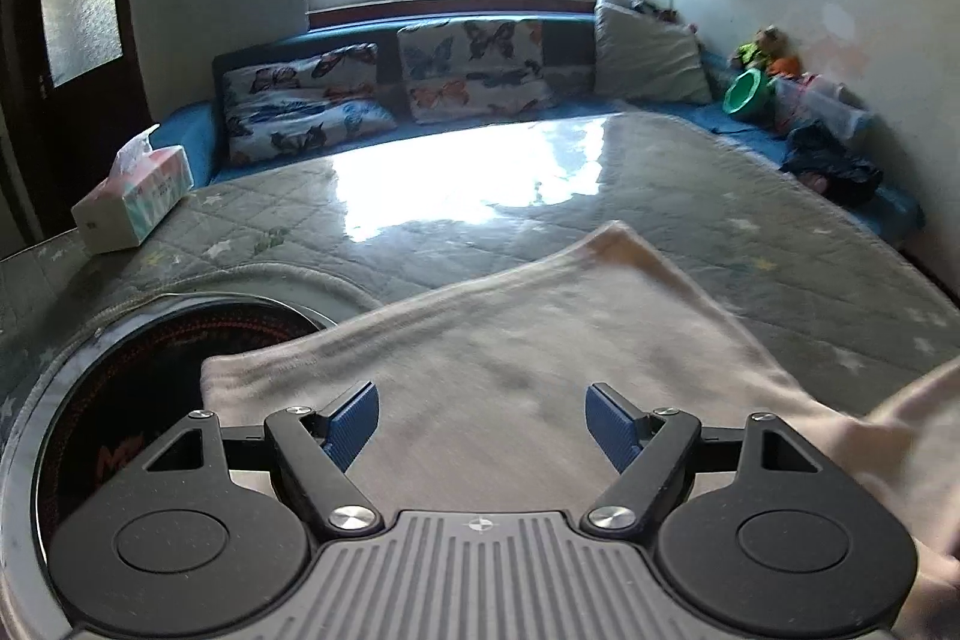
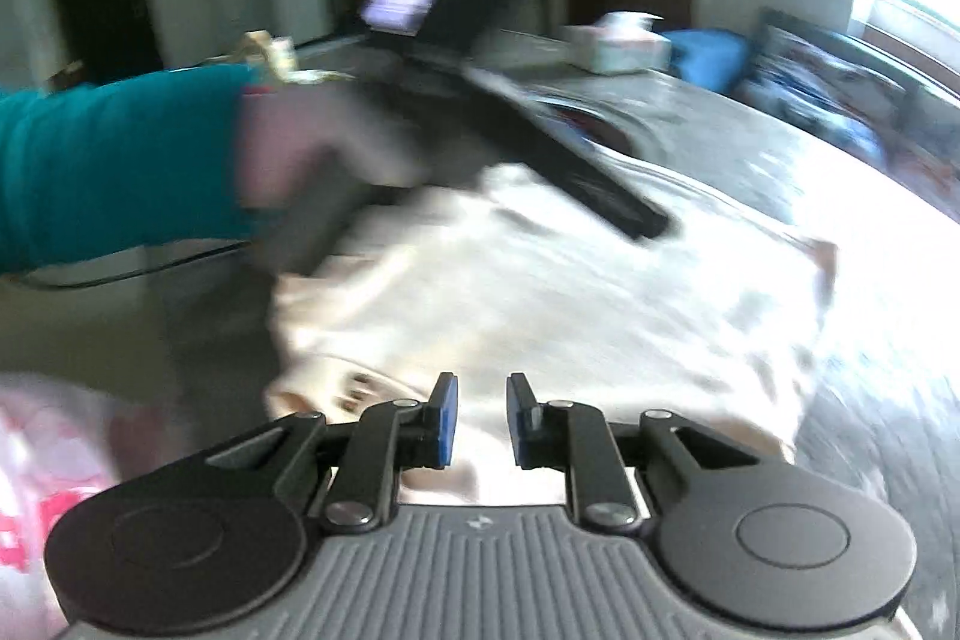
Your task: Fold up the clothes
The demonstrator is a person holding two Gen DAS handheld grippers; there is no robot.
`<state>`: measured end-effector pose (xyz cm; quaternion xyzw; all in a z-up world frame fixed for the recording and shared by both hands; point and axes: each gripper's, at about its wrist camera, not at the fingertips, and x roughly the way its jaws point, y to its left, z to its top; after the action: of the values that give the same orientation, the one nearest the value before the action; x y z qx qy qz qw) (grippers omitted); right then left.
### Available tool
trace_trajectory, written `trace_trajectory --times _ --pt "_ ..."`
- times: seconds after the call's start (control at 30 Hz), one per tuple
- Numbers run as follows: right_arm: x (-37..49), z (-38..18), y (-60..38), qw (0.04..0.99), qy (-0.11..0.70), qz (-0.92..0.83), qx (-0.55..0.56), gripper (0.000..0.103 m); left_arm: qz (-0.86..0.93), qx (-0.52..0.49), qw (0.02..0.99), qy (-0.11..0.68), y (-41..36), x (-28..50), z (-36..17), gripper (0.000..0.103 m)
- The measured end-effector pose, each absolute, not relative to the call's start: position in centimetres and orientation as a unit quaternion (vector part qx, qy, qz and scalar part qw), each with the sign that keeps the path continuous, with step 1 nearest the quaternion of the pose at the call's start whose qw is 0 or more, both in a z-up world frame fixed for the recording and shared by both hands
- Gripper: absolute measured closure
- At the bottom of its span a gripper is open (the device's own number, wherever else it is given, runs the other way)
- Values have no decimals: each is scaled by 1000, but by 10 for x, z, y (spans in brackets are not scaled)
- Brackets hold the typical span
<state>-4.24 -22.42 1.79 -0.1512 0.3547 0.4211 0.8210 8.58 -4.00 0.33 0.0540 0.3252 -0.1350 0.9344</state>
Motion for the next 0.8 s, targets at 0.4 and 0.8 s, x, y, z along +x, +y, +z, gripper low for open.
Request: trace_trajectory --times 0.4,0.8 --pt "-62 -4 -266 843 394 345 -124 81 -155 49 937 310 -36 10 -7 25" --pt "-36 6 -307 893 374 246 -54 75 -142 56 929 337 -29 10 -25 25"
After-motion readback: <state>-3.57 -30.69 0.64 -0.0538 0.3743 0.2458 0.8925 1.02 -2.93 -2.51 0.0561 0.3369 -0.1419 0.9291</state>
